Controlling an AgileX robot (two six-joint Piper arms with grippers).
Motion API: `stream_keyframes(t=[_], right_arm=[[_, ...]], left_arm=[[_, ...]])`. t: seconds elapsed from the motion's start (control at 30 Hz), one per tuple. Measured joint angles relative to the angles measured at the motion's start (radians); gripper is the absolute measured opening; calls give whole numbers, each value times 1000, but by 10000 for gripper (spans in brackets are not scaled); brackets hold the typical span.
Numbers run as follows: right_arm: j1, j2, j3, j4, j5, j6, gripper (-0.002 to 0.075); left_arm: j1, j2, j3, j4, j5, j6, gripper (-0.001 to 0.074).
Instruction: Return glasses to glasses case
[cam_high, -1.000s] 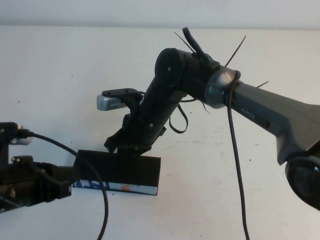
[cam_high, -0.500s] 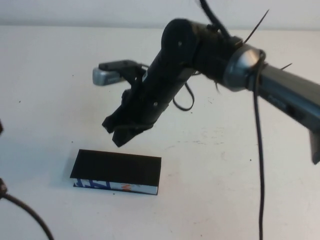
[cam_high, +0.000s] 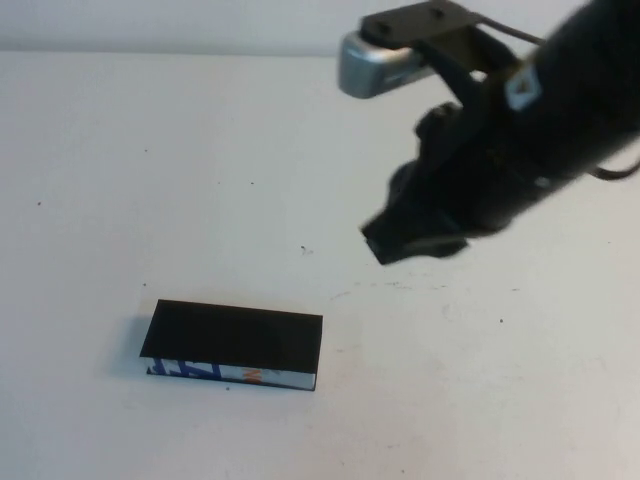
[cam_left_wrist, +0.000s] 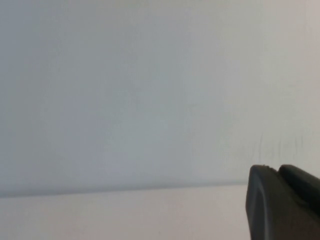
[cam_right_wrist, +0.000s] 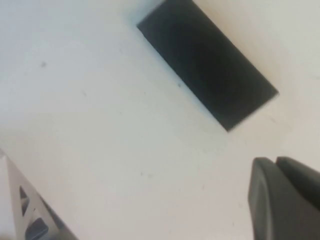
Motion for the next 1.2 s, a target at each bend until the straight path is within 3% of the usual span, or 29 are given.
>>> stream_keyframes(t=[0.3, 0.5, 0.8, 1.2], right_arm=[[0, -517, 501, -55, -188, 102, -11], [0, -862, 767, -137, -323, 210, -11], [0, -1339, 1107, -208, -643, 226, -11], [0, -1443, 1314, -222, -680, 369, -11]], left_arm=[[0, -6, 196, 0, -18, 1, -4], [0, -6, 200, -4, -19, 1, -4], [0, -6, 202, -7, -19, 1, -4], [0, -6, 202, -11, -21, 1, -4]])
